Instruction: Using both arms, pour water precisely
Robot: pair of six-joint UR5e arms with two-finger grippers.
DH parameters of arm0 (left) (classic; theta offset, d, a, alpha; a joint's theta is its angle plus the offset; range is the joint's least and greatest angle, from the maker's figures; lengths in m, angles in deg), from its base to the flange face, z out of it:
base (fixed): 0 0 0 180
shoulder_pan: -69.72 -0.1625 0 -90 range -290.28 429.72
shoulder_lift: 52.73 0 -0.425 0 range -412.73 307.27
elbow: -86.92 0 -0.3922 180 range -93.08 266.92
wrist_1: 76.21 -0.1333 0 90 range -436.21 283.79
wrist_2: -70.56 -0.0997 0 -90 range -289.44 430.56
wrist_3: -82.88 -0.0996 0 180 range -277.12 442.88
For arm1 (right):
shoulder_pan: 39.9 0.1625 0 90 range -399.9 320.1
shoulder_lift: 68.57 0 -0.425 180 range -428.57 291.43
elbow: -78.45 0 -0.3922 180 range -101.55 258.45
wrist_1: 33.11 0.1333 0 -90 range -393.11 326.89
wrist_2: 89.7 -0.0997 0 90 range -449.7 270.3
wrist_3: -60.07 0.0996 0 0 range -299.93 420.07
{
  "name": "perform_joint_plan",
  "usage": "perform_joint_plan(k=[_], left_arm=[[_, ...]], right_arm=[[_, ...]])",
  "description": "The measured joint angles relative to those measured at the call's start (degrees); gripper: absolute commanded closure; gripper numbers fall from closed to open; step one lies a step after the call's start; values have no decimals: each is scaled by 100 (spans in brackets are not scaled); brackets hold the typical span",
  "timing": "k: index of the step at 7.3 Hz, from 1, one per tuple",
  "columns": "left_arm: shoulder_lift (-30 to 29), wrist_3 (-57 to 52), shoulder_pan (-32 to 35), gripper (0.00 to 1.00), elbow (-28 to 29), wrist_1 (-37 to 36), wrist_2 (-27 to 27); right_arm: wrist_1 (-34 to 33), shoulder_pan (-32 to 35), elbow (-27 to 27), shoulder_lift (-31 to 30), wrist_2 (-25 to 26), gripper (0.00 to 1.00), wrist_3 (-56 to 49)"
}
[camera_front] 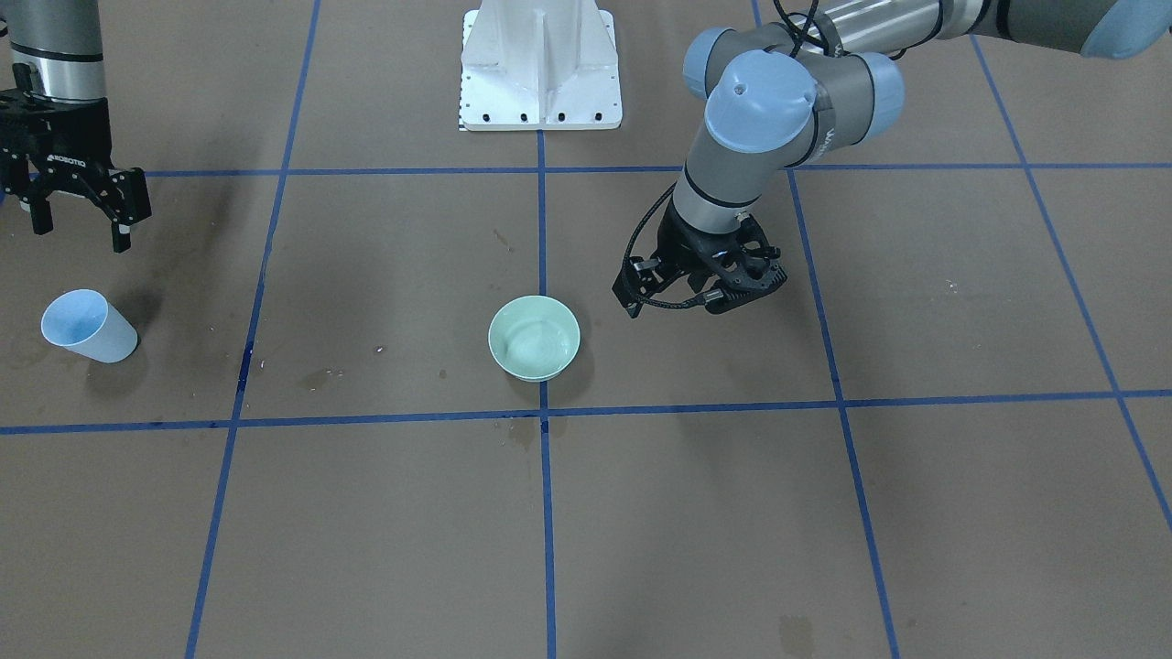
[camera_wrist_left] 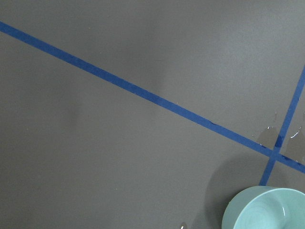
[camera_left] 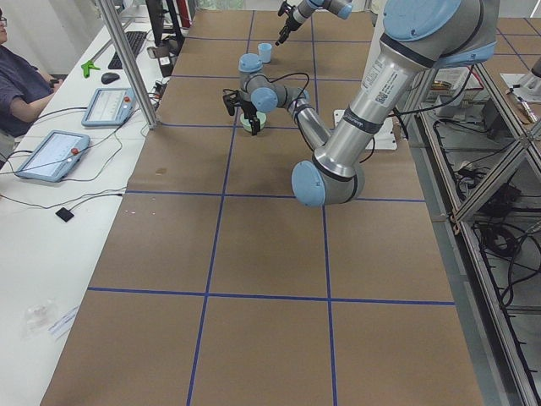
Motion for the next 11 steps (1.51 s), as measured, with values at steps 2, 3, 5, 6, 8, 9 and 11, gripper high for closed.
perform_joint_plan(k=[2, 3, 5, 6, 8, 9, 11], left_arm=[[6, 0, 3, 0, 8, 0, 2], [7, 0, 2, 0, 23, 0, 3], [9, 0, -4, 0, 50, 0, 3], [9, 0, -5, 0, 56, 1, 3], [9, 0, -5, 0, 57, 7, 3], [9, 0, -6, 0, 58, 8, 3], [9, 0, -6, 0, 59, 9, 3]], right_arm=[[10, -338, 585, 331, 746, 2, 330], [9, -457, 837, 474, 1051, 2, 476], [-4, -568, 1155, 698, 1467, 2, 588], [-5, -584, 1309, 788, 1606, 2, 604], [0, -594, 1674, 1017, 1827, 2, 623], [1, -594, 1834, 1125, 1883, 2, 631], [1, -590, 2038, 1240, 1932, 2, 640]])
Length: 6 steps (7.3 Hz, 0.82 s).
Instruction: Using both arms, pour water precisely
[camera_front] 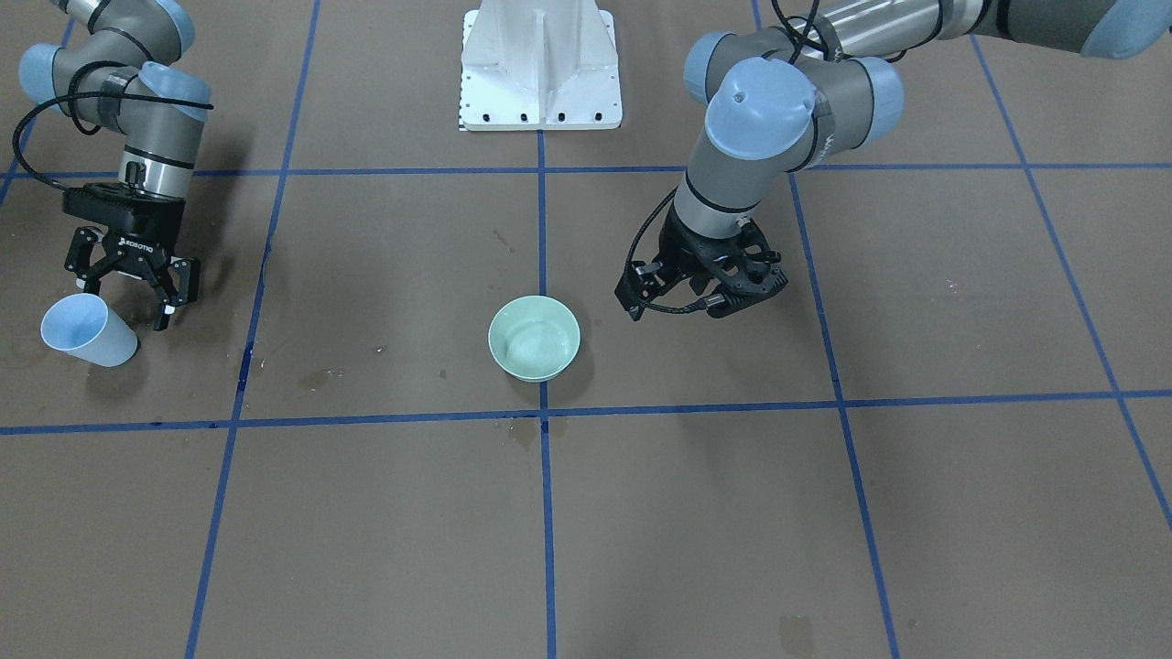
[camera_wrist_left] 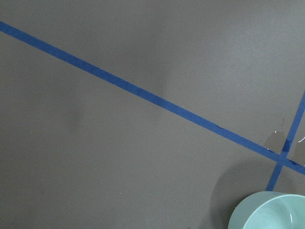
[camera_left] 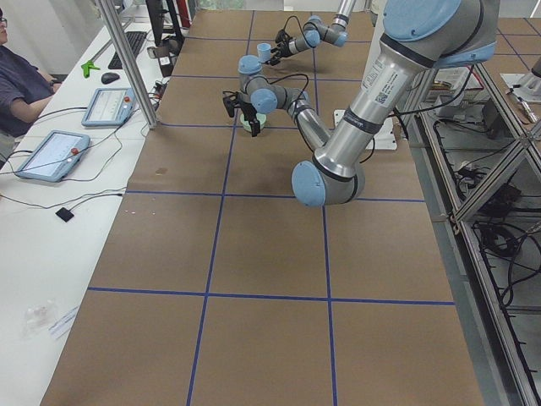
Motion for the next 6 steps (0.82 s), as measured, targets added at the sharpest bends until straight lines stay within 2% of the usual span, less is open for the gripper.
perform_joint_plan(k=[6], left_arm=[[43, 8, -19, 0, -23, -7, 0]], right_arm=[[0, 21, 210, -3, 369, 2, 17]])
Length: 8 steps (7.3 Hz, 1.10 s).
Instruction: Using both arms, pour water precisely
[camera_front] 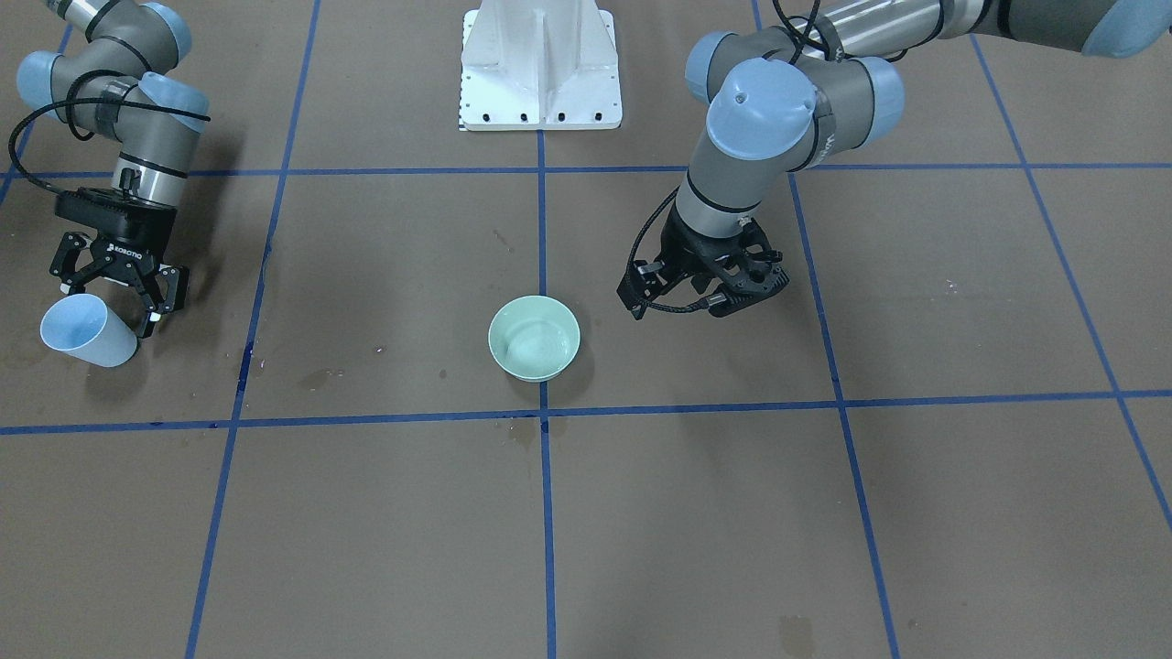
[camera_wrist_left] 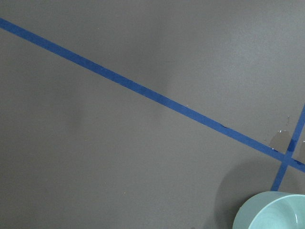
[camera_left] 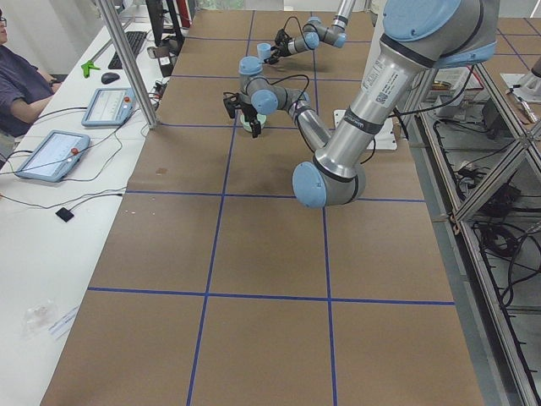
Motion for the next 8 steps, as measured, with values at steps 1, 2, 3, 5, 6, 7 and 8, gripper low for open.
perform_joint_plan(k=[1, 2, 3, 5, 6, 7, 8], left_arm=[[0, 1, -3, 0, 1, 2, 0], [0, 1, -5, 0, 5, 0, 0], [1, 1, -10, 0, 5, -1, 0], [4, 1, -12, 0, -2, -2, 2], [7, 1, -11, 0, 0, -2, 4], [19, 1, -10, 0, 0, -2, 2], [34, 1, -12, 0, -5, -2, 3]], right_arm=[[0, 12, 31, 11, 16, 2, 23], [0, 37, 65, 20, 20, 2, 52], [0, 72, 90, 32, 16, 2, 65], [0, 127, 121, 62, 6, 2, 72], [0, 154, 182, 119, 4, 2, 72], [0, 184, 271, 199, 5, 2, 72], [2, 210, 335, 246, 5, 2, 72]])
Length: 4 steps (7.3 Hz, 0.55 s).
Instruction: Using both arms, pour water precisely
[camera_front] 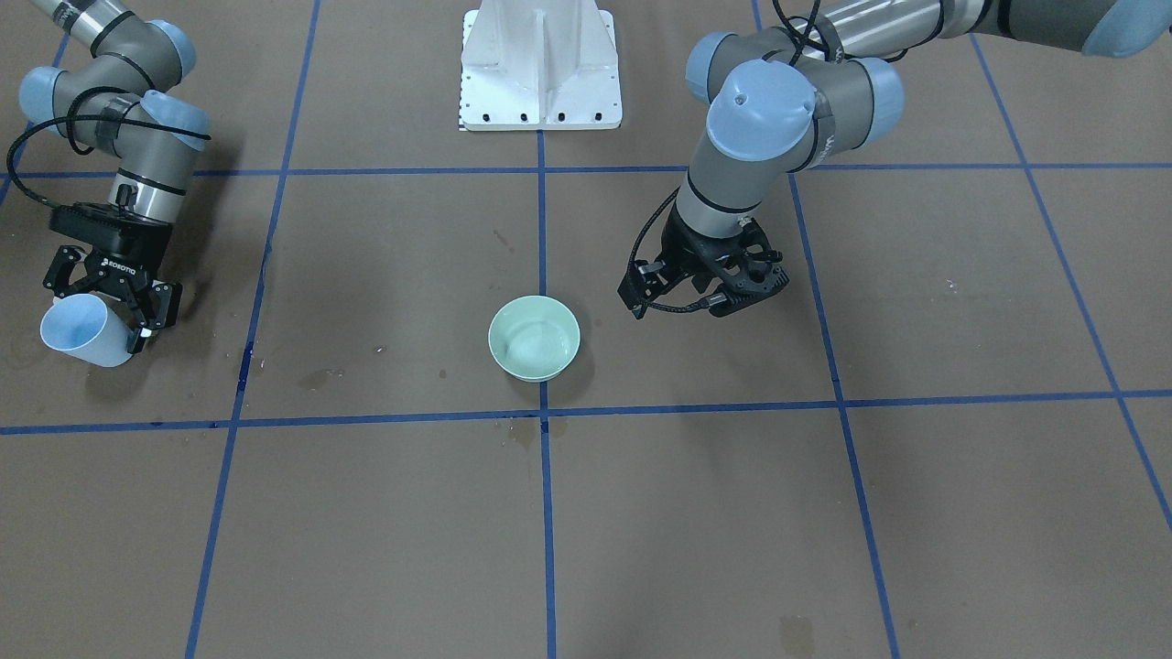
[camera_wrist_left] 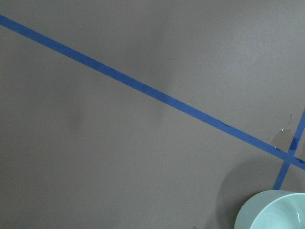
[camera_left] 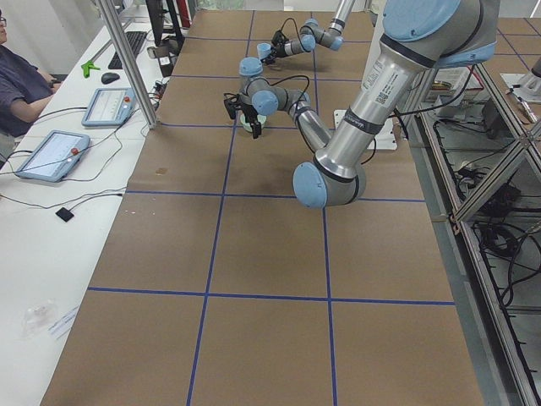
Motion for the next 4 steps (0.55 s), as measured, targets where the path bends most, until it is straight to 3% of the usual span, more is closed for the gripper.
perform_joint_plan(k=[2, 3, 4], left_arm=[[9, 2, -9, 0, -7, 0, 5], [11, 8, -11, 0, -13, 0, 6], [14, 13, -12, 0, -18, 0, 6]], right_arm=[[2, 57, 78, 24, -5, 2, -1], [4, 87, 91, 26, -10, 19, -11], [6, 126, 95, 36, -20, 76, -20]])
